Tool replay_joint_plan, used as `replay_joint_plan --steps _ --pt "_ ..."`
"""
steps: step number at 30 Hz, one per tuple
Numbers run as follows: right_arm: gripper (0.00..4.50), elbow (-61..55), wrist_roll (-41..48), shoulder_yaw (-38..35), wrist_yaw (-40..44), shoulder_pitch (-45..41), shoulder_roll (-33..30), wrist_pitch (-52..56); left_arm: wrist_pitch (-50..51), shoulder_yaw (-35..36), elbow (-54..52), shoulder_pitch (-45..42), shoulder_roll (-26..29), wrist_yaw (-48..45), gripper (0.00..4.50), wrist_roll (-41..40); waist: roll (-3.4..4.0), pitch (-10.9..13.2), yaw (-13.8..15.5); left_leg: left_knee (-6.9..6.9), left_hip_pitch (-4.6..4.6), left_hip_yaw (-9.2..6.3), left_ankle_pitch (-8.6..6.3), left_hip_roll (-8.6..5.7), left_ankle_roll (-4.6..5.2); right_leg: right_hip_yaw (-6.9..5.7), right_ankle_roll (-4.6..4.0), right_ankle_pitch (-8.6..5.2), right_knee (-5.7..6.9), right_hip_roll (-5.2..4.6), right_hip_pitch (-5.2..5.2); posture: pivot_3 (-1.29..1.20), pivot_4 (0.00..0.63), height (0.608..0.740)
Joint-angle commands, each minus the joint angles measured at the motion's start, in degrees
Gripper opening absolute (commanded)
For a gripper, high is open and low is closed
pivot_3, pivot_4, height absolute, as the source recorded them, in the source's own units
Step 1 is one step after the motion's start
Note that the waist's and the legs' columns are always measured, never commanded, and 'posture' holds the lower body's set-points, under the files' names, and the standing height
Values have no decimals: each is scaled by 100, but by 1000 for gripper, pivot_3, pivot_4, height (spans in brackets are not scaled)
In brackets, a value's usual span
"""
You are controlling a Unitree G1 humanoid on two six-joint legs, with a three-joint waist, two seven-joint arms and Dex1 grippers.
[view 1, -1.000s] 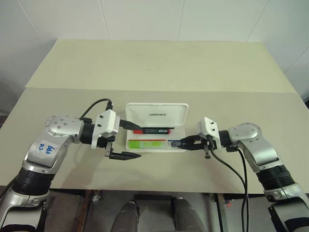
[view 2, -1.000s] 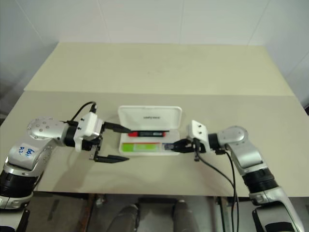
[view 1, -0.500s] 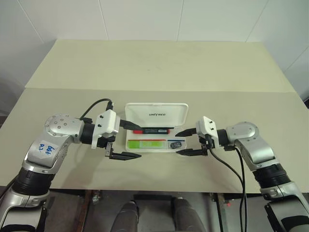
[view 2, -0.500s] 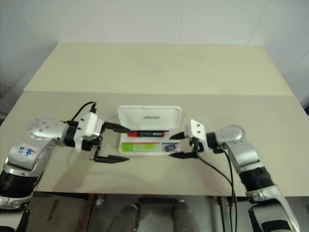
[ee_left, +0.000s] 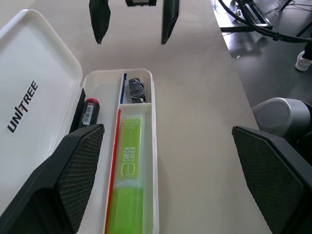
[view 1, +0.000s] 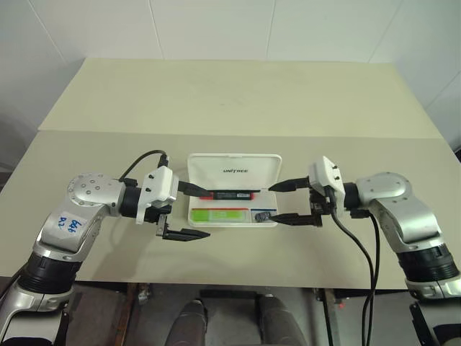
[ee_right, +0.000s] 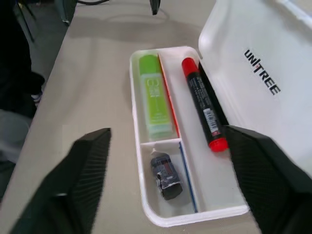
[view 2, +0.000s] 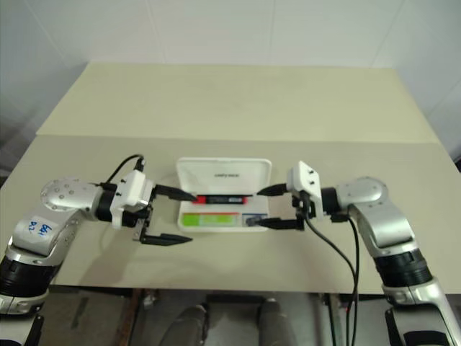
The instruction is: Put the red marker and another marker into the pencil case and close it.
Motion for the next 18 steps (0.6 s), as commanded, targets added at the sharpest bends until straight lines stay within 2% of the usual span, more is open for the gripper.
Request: replay_joint_plan --steps 1,5,10,18 --pt "4473 -617 295 -467 -218 236 -207 175 -49 191 -124 14 -5 89 4500 -86 0 0 1 0 0 0 0 -1 0 0 0 0 0 -1 0 0 150 740" --pt "4473 -1066 705 -945 -644 408 -246 619 4 307 -180 129 -35 190 4500 -188 0 0 -18 0 1 1 0 0 0 0 0 0 0 0 0 0 150 740" --pt "4473 -1833 1464 -1647 -1602 647 13 1180 266 544 -135 150 -182 472 4500 -473 0 0 1 0 2 0 0 4 0 0 -1 0 1 2 0 0 150 740" --pt "4473 -2311 1645 -1623 -1765 817 -78 1069 216 524 -27 77 -209 327 4500 -544 0 0 -4 0 2 1 0 3 0 0 -1 0 0 1 1 0 150 740"
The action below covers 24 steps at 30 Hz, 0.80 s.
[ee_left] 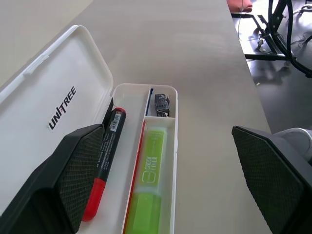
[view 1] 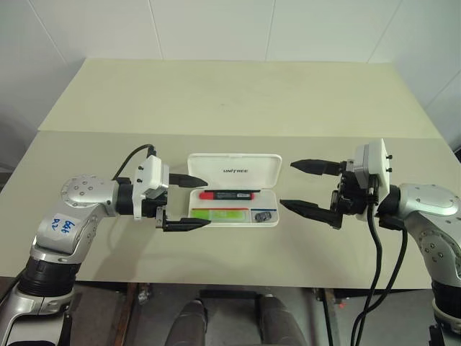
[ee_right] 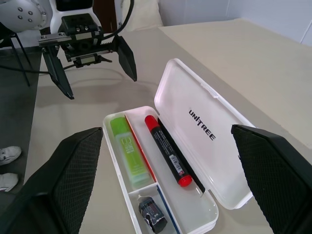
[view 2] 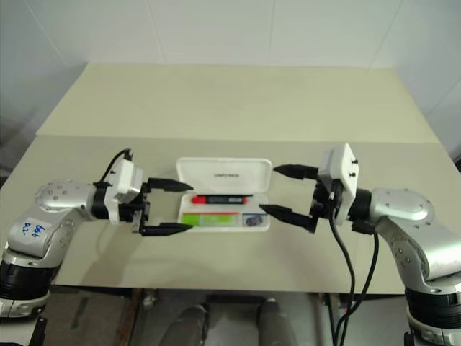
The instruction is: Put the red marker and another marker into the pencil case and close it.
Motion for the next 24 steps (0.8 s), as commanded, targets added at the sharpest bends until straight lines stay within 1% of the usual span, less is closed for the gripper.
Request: replay_joint_plan --steps 1,2,4,13,14,19,24 --pt "4500 -298 207 -127 -50 -9 -74 -77 -48 162 -24 -107 -21 -105 4112 -217 0 0 5 0 0 0 0 0 0 0 0 0 0 0 0 0 150 740" --pt "4500 -308 242 -122 -52 -29 -72 -77 -61 180 11 -126 -25 -121 3910 -235 0 0 7 0 0 0 0 0 0 0 0 0 0 0 0 0 150 740" --pt "4500 -310 281 -109 -81 -64 -68 -78 -58 208 44 -132 -20 -154 3261 -284 0 0 5 0 -1 0 0 -1 0 0 0 0 -3 -1 1 0 150 740" --pt "4500 -308 350 101 35 -165 -72 -137 -59 350 17 -113 -66 -69 130 -344 0 0 4 -2 -1 0 0 0 0 0 -1 0 -3 -1 0 0 150 740" --pt "4500 -311 383 138 57 -180 -64 -136 -57 389 34 -125 -80 -16 28 -344 0 0 4 -2 0 0 0 0 0 0 -1 0 -3 -1 0 0 150 740" --pt "4500 -191 276 353 151 -334 -49 -242 40 607 316 -198 -5 147 28 -327 0 0 2 -2 0 0 0 0 0 -1 -1 0 -2 0 0 0 150 740" --pt "4500 -41 29 553 339 -308 -100 -482 190 921 611 -368 66 259 28 -411 0 0 6 -3 -1 0 0 0 0 -2 -1 0 -6 0 0 0 150 740"
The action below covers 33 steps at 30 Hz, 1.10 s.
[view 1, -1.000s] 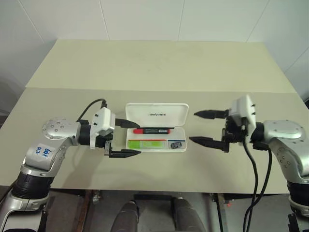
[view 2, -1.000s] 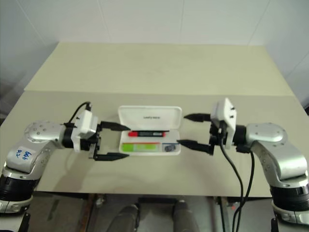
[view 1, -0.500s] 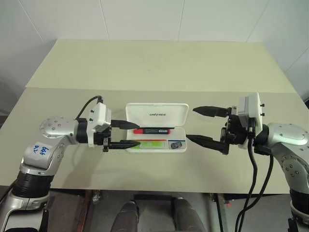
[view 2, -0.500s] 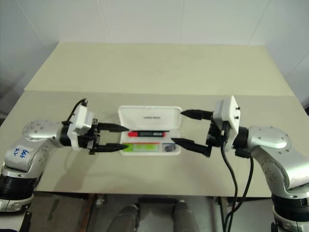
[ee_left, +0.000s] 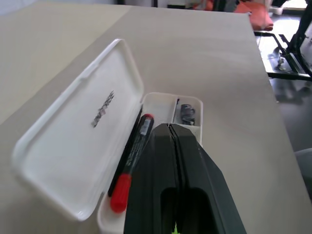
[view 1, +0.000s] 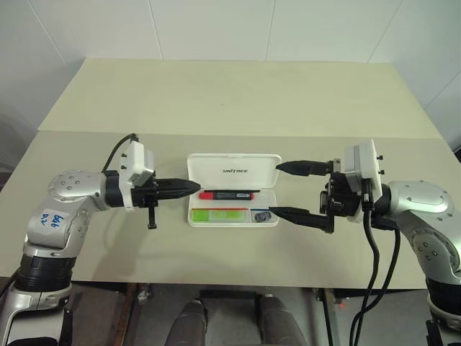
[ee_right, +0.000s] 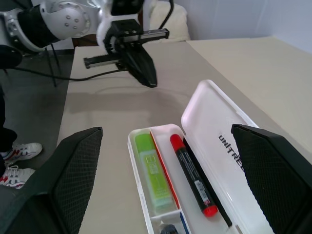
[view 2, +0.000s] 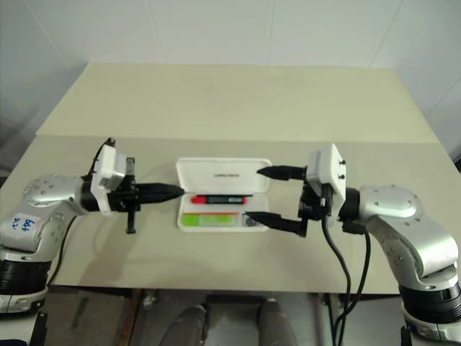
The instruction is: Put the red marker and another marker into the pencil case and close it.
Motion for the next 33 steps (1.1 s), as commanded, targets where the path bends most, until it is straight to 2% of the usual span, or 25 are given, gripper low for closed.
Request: replay_joint_plan --steps 1,6,16,27,33 --pt "4500 30 -106 28 134 -13 -67 -249 9 293 38 -193 113 75 28 -139 0 0 0 0 0 0 0 0 0 0 0 0 -1 -1 0 0 150 740" --pt "4500 215 -257 108 147 -55 5 -389 -370 398 752 -374 73 710 28 450 0 0 0 0 1 0 0 0 0 0 0 0 1 -1 0 0 150 740" --pt "4500 271 -317 110 -7 -48 53 -455 -515 -72 1514 -628 -333 1452 28 1174 0 0 14 -2 -2 -2 0 -1 0 -1 0 1 0 -2 -2 0 150 740" --pt "4500 240 -333 120 -158 -78 76 -449 -1113 -721 2623 -1297 -1006 1396 28 1748 0 0 -1 -2 -1 -2 0 -2 -1 -1 2 2 2 -1 -3 0 150 740" --pt "4500 189 -313 107 -241 -57 80 -424 -1337 -796 2879 -1502 -1161 1055 28 1729 0 0 6 -1 -3 -2 0 -3 -1 -1 2 2 3 -1 -4 0 150 740"
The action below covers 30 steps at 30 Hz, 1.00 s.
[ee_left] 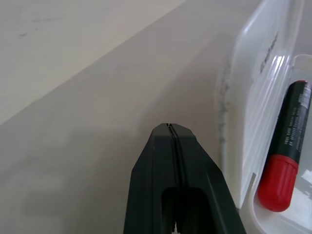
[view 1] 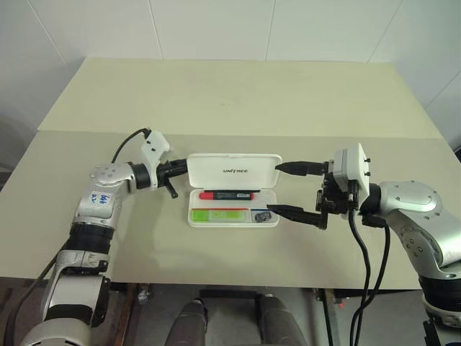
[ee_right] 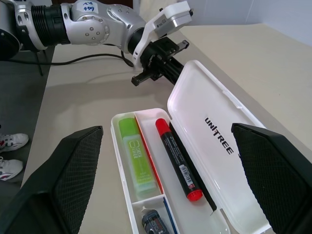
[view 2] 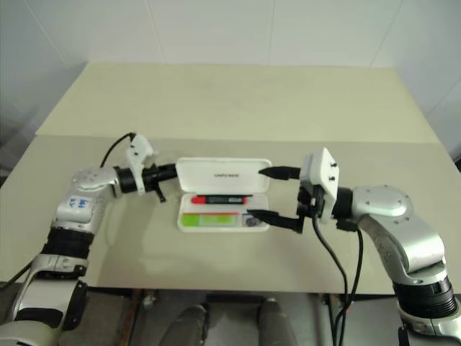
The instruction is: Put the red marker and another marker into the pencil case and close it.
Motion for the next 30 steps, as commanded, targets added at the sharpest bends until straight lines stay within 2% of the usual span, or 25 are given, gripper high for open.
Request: replay_joint_plan --steps 1,17,30 --pt "4500 -233 89 -118 -80 -31 24 -54 -124 43 -117 -167 16 -218 28 -60 0 0 0 0 0 0 0 0 0 0 0 0 0 0 0 0 150 740" --pt "4500 -318 128 -127 -231 81 80 -47 62 243 -1129 192 403 -1618 28 -777 0 0 -2 0 -1 0 0 1 0 0 0 0 0 0 -1 0 150 740" --pt "4500 -462 167 -208 -307 225 35 -17 -233 -583 -1648 471 608 -2697 28 -523 0 0 -1 1 -1 0 0 0 0 1 -1 0 -1 0 0 0 150 740"
